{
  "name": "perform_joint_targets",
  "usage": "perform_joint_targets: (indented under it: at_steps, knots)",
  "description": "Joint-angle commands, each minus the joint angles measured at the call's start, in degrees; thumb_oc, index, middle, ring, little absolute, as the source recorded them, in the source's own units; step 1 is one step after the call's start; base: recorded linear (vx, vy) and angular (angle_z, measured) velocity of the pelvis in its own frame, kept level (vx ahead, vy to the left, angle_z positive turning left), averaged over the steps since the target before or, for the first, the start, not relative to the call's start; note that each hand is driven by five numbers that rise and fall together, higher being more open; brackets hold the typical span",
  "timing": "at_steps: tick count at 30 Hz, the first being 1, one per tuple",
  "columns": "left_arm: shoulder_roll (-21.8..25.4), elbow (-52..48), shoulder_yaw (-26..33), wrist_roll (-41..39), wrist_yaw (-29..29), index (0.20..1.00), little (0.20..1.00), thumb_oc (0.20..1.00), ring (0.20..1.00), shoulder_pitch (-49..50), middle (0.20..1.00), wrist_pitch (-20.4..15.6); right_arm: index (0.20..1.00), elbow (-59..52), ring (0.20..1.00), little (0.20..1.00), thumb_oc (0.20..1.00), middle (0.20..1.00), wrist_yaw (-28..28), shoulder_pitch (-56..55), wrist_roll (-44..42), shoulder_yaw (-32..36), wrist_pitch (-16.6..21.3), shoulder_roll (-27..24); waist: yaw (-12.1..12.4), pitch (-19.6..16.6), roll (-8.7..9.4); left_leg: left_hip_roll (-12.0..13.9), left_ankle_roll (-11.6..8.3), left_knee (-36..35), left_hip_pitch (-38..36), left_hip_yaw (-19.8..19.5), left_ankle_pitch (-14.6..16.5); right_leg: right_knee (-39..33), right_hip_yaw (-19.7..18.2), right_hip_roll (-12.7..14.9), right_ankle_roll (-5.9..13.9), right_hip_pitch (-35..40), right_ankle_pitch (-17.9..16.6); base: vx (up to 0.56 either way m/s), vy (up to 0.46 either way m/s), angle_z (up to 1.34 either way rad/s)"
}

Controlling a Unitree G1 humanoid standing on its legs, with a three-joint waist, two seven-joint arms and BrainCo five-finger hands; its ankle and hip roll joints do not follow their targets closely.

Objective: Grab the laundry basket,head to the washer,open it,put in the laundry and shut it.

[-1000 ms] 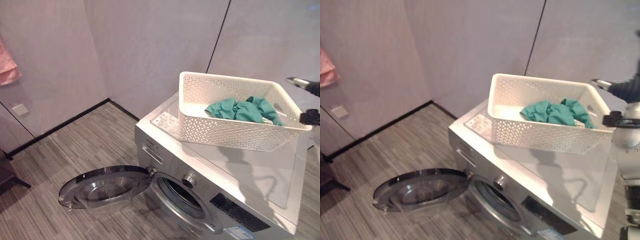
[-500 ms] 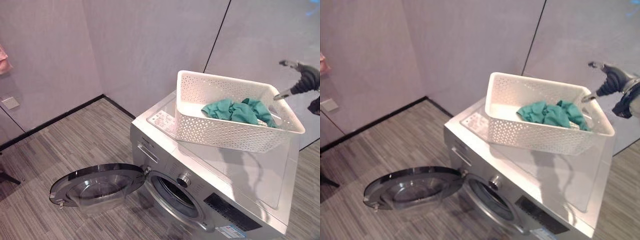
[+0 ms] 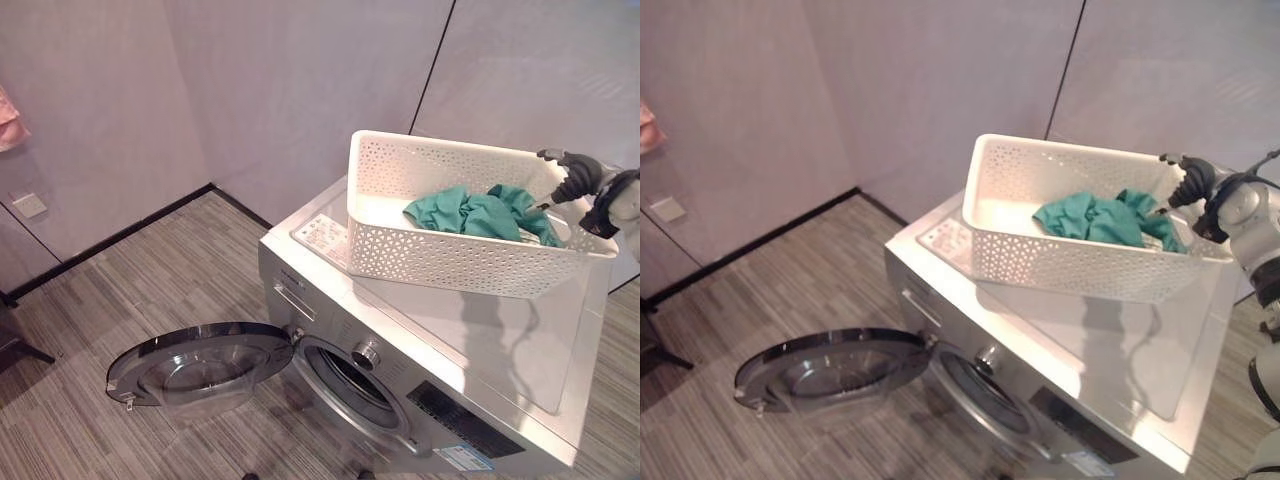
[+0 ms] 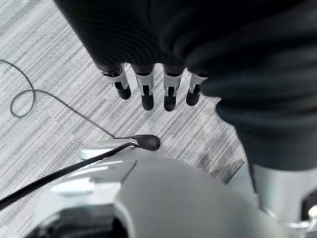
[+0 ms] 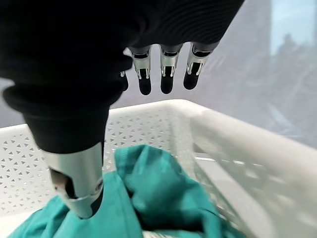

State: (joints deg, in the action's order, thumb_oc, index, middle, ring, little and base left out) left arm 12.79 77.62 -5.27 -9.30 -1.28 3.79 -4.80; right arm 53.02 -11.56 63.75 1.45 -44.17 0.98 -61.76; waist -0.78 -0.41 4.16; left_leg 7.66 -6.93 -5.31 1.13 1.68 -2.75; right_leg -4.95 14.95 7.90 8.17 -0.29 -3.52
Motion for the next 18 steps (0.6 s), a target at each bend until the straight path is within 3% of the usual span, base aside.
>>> perform_joint_targets:
  at_steps: [1, 13, 18]
  knots:
    - [1.79, 2.13, -1.90, -2.14, 0.46, 1.000, 1.000, 1.000, 1.000, -1.74, 1.000, -0.09, 1.000, 7.91, 1.000, 1.000, 1.000, 1.000, 1.78, 11.49, 3.08, -4.63, -0.16, 1.11, 2.78, 2.70, 4.02, 1.28, -0.11, 0.31, -5.95, 1.34, 6.51, 0.94, -0.86, 3.26, 2.86, -5.63, -3.24, -0.01, -0.012, 0.04]
    - [3.47, -0.39, -3.68, -5.32, 0.94, 1.000, 1.000, 1.000, 1.000, -4.31, 1.000, -1.19, 1.000, 15.82, 1.000, 1.000, 1.000, 1.000, 1.49, 14.15, 5.23, -7.13, -0.86, 1.97, 4.36, 7.08, 4.26, 1.76, -0.40, 0.31, -1.34, -0.45, 4.63, 2.08, -0.32, 3.09, 2.22, -9.18, -2.80, -0.05, -0.018, 0.13]
    - [3.77, -1.68, -4.47, -7.04, 0.97, 1.000, 1.000, 1.000, 1.000, -5.42, 1.000, -1.67, 1.000, 17.70, 1.000, 1.000, 1.000, 1.000, 0.53, 12.57, 6.61, -7.58, -1.25, 3.07, 4.87, 9.95, 3.27, 2.12, -0.55, 0.31, 1.45, -0.72, 3.25, 2.68, -0.57, 3.07, 1.96, -12.17, -2.91, -0.05, -0.006, 0.02]
